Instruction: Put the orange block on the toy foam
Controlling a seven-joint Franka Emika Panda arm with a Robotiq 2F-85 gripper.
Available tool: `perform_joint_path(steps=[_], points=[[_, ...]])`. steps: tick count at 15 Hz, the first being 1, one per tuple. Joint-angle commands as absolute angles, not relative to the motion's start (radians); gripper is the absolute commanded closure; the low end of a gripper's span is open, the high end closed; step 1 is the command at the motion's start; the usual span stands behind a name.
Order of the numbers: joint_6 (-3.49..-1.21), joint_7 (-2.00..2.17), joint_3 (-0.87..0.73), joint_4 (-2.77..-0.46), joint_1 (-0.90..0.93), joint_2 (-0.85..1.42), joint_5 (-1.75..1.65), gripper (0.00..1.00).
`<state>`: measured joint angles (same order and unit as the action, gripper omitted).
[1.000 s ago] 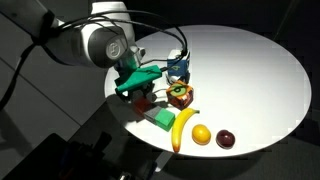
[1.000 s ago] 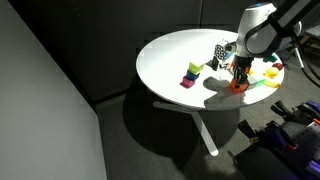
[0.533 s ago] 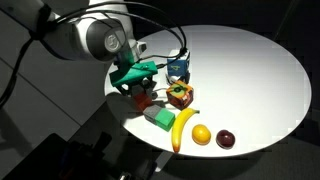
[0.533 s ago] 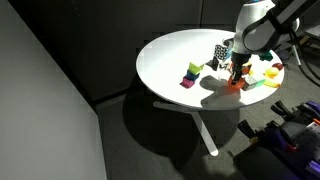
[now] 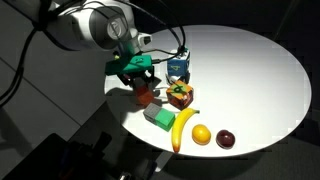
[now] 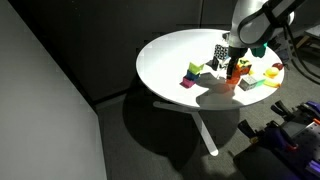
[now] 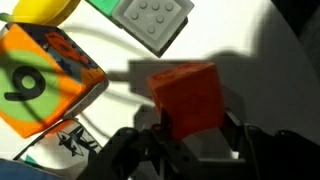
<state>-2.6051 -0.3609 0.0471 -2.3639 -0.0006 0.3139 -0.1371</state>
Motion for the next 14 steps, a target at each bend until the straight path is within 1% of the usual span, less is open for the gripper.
perform_joint_path(steps=[1, 14], points=[[-2.559, -0.251, 0.031, -2.302, 0.021, 0.329, -0.157, 0.72], [-2.491, -0.039, 0.005, -2.126, 0.024, 0.387, -0.124, 0.72]])
